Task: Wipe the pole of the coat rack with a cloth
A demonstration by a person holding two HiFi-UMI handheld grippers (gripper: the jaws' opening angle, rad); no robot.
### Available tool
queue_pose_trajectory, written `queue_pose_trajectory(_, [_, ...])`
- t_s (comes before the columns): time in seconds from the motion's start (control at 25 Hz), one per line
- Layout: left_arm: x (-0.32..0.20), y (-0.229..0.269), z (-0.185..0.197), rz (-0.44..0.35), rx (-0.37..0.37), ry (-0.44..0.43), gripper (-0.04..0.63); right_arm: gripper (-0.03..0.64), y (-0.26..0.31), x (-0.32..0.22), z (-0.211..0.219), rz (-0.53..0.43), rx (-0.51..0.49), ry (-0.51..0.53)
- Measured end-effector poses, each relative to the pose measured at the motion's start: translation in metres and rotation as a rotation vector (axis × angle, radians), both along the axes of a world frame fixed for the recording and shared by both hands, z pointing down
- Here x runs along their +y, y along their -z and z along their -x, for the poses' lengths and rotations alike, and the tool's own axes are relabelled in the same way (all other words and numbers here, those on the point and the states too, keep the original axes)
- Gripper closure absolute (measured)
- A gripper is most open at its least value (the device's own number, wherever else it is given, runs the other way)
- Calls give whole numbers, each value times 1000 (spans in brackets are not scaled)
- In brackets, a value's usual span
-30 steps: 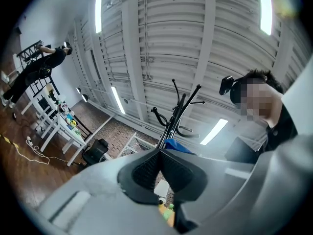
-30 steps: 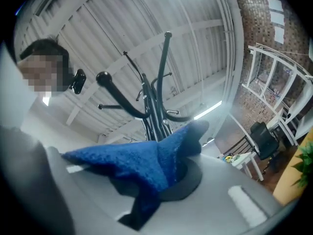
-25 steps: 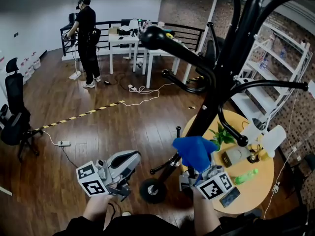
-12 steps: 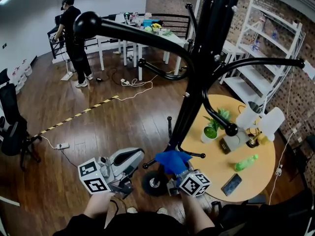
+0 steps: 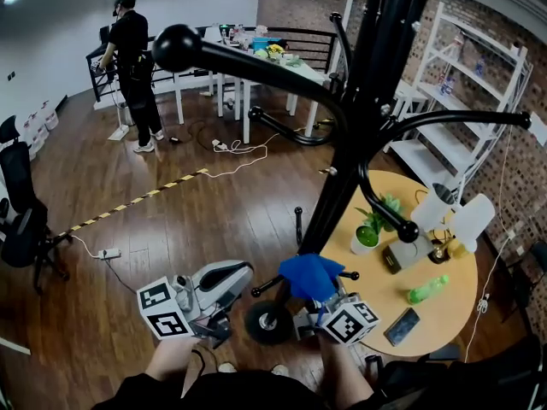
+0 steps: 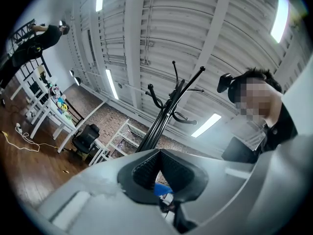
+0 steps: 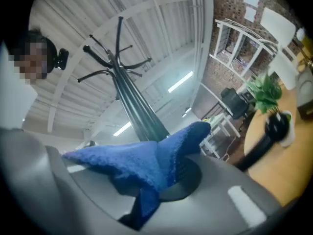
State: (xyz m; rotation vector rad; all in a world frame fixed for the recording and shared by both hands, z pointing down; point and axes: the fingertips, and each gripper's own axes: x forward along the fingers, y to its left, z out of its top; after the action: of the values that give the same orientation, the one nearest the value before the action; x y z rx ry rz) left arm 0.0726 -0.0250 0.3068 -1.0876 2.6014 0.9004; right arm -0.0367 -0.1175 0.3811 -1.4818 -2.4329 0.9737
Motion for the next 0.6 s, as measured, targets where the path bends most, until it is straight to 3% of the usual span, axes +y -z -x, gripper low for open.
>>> queue_pose_trajectory(0.32, [22, 5, -8, -24, -37, 44, 594, 588, 163, -3, 3, 125, -230, -4])
queue_pose_trajectory(0.6, [38, 8, -16, -42, -61, 68, 594, 588, 240, 1, -4, 168, -371, -23])
